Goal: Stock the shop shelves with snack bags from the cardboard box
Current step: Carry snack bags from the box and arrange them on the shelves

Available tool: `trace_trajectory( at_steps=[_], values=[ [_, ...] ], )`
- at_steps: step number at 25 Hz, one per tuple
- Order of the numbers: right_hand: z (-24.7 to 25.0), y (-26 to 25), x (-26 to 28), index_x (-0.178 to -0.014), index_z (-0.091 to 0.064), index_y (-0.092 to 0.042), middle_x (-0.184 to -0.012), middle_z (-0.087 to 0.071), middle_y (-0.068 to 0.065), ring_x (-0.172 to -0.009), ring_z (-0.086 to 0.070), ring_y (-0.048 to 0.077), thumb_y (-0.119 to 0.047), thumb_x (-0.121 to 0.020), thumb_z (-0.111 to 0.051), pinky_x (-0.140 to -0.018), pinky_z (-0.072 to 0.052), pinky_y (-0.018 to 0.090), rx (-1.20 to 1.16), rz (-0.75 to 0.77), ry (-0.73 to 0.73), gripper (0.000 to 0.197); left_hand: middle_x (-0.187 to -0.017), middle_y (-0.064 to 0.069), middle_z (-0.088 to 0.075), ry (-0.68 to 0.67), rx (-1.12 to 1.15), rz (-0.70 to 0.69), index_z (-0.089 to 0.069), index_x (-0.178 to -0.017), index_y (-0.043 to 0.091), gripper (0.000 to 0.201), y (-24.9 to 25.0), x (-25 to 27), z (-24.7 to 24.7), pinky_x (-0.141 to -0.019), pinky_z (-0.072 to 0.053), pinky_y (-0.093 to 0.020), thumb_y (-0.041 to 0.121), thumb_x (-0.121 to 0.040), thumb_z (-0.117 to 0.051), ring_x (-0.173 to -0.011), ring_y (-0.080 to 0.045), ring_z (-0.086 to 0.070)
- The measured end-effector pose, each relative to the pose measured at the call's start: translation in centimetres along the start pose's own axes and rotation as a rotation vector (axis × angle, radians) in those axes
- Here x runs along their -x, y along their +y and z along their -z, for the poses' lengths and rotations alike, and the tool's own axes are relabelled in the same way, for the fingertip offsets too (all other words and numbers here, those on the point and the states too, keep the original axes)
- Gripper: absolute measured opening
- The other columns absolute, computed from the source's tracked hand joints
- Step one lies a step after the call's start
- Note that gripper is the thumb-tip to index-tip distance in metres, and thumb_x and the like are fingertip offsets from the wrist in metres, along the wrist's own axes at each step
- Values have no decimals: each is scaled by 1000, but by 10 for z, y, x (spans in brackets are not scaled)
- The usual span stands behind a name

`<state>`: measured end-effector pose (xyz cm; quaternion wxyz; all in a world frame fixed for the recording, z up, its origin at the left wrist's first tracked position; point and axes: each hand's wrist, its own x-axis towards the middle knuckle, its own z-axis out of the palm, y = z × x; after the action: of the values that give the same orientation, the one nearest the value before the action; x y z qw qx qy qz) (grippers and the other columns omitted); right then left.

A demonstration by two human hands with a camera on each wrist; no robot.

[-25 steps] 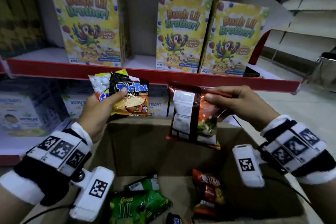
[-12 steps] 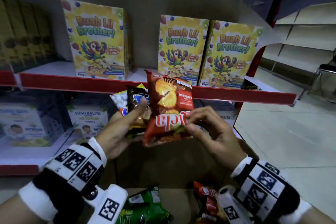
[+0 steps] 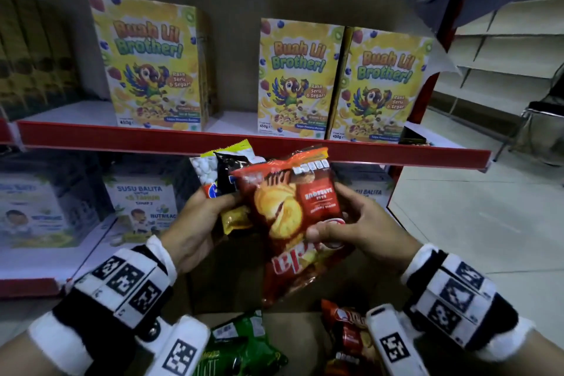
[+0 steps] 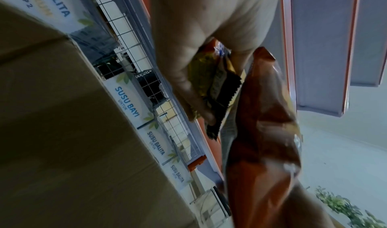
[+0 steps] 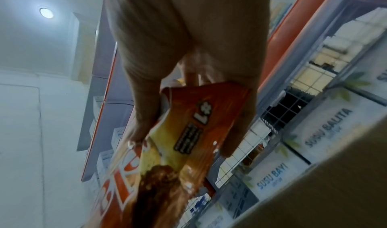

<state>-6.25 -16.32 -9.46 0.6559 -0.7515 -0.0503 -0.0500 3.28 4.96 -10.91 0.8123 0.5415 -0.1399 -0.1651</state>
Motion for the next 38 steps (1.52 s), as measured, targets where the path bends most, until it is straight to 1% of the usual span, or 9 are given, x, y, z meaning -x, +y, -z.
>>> trace_trajectory(
  at_steps=[3, 8, 13, 15, 18, 22, 28, 32, 38],
  values=[
    [15, -15, 5, -105, -59, -53, -105, -71, -15, -97, -65, -1, -16, -54, -89, -74, -55, 18, 316, 17, -128, 70, -79, -5, -75, -33, -38, 40, -65, -107, 9, 39, 10, -6, 12, -55, -58, -26, 24, -70, -69, -62, -15, -71],
    [6, -31, 1, -104, -47, -44, -109, -65, -21, -96, -63, -4, -32, -48, -92, -77, -54, 15, 759, -56, -218, 73, -86, -3, -76, -284, -177, 24, -68, -99, 14, 85, 5, 8, 6, -58, -56, -22, 54, -28, -91, -73, -14, -73],
    [4, -34, -4, -103, -47, -40, -107, -62, -18, -98, -62, 4, -40, -49, -90, -80, -52, 18, 851, 35, -109, 69, -96, -3, -76, -225, -304, -93, -58, -115, 10, 67, 0, 10, -8, -66, -58, -23, 20, -53, -83, -88, -18, -73],
    [2, -25, -6, -113, -45, -38, -114, -55, -17, -104, -56, 5, -56, -48, -82, -83, -44, 9, 765, 140, 179, 78, -103, -7, -74, -80, -238, -164, -60, -117, 10, 62, 0, 6, -5, -76, -59, -31, 17, -58, -79, -93, -22, -71],
    [-6, -6, -8, -138, -25, -35, -134, -42, -6, -113, -52, 11, -68, -44, -72, -92, -48, 30, 413, 61, 490, 111, -104, -5, -74, 76, -54, -247, -61, -119, 11, 60, 0, 2, -2, -80, -59, -34, 20, -61, -76, -95, -20, -71],
    [-25, 16, -12, -136, -40, -17, -123, -64, 6, -106, -65, 26, -38, -43, -92, -95, -50, 45, -203, -222, 220, 108, -105, -2, -74, 79, 48, -263, -62, -116, 17, 61, -2, 2, -6, -70, -59, -28, 26, -59, -78, -97, -19, -71],
    [-7, -3, -21, -113, -48, -31, -122, -58, 3, -108, -63, 22, -27, -33, -90, -93, -53, 44, -249, 28, 389, 91, -96, -1, -76, -57, 71, -247, -69, -98, 22, 80, -2, -4, 1, -59, -58, -31, 53, -28, -91, -85, -19, -73],
    [10, -14, -26, -124, -42, -35, -121, -56, -1, -103, -67, 19, -16, -39, -87, -80, -58, 41, -295, 157, 393, 98, -95, -7, -76, -34, 77, -247, -73, -93, 18, 32, 0, -19, 5, -62, -59, -33, 24, -62, -77, -84, -23, -73],
    [20, -9, -46, -139, -31, -31, -121, -63, 6, -103, -68, 17, -8, -52, -80, -70, -57, 30, -453, 264, 460, 101, -98, -3, -75, 50, -7, -319, -73, -94, 22, 30, 9, -43, 3, -71, -60, -31, 29, -64, -71, -91, -20, -72]
  ],
)
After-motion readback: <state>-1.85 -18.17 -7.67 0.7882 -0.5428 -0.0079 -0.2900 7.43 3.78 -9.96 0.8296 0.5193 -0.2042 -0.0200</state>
